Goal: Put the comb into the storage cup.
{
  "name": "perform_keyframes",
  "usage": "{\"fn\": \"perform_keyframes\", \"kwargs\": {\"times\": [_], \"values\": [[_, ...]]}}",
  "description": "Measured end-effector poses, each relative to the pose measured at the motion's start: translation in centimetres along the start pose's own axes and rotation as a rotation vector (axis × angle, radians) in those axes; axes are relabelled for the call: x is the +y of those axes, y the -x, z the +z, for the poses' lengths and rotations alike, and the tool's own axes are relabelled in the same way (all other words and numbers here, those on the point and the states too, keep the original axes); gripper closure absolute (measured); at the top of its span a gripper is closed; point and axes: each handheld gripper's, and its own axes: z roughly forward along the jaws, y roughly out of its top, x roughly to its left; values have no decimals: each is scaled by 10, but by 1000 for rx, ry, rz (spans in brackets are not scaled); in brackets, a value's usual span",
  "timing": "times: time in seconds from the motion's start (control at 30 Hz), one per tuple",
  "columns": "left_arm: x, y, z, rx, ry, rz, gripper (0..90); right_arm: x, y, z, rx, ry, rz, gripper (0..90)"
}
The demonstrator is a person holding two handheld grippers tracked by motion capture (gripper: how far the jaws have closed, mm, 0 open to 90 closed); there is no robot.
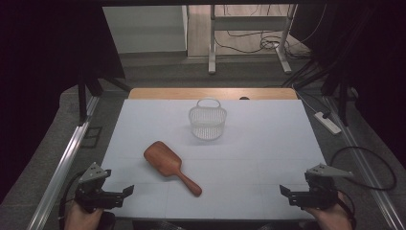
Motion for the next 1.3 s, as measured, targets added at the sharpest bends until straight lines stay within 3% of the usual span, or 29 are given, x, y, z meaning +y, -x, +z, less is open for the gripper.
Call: {"fn": "perform_keyframes", "kwargs": {"times": [0.93,1.3], "values": [[2,-1,1,-11,-14,-2,0,-1,-1,0,4,-5,-10,0],[14,-2,2,-13,-18,1,0,0,-1,1,8,-11,-17,0]]}}
